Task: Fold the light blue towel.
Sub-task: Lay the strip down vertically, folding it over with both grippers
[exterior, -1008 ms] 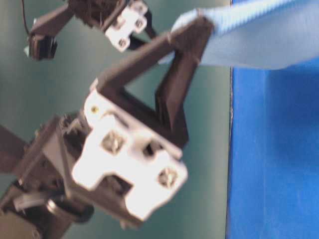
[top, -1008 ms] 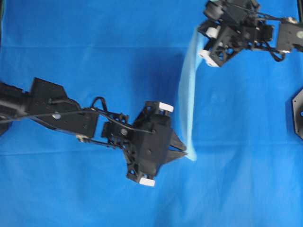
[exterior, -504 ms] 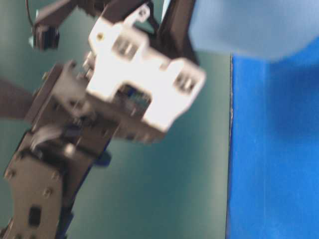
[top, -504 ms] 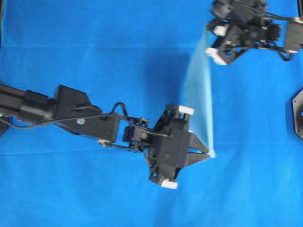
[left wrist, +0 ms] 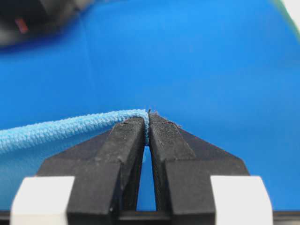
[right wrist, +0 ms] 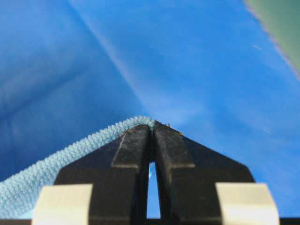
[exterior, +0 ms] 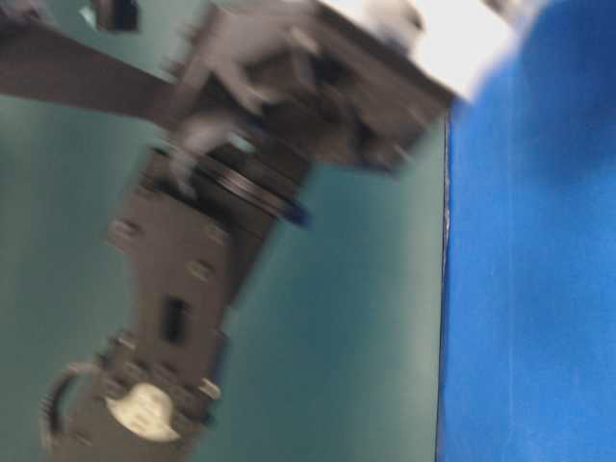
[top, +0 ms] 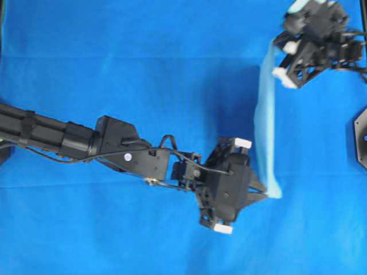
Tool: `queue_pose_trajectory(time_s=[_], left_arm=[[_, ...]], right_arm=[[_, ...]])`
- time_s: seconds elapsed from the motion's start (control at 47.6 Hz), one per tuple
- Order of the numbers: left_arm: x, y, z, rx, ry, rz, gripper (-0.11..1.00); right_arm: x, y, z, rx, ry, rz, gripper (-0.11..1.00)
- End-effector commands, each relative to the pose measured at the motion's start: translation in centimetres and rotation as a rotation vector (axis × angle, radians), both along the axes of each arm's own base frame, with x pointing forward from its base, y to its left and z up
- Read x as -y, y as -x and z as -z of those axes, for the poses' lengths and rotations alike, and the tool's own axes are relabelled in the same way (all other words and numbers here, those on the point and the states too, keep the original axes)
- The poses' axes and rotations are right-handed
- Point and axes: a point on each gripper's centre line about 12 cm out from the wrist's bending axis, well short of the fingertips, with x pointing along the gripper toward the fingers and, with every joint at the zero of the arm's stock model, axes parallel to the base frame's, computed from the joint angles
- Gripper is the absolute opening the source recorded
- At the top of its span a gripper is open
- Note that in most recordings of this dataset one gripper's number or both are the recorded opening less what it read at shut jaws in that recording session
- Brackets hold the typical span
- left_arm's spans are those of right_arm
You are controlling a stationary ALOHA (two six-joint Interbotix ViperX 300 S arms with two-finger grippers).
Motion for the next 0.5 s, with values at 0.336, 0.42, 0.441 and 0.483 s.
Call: queue_pose_trajectory(time_s=[0.336,0.42,0.441,0.483], left_arm=[[1.6,8.6,2.1,-0.125,0.151,-0.028,0.04],[1.6,9.6,2.6,-0.126,0.165,-0.031,0.04],[1.5,9.8,2.8,-0.127,0.166,-0.032,0.04],[1.5,10.1,3.1,-0.132,0.166,-0.032,0.04]], right_arm=[[2.8,-9.5,2.8,0.043,-0.034,-0.08,0.02],[3.0,-10.5,3.1,0.049,-0.034,-0.093,0.02],[3.0,-10.6,3.1,0.054,-0.034,-0.096,0.02],[3.1,-10.9,3.1,0.059,-0.034,-0.102,0.02]])
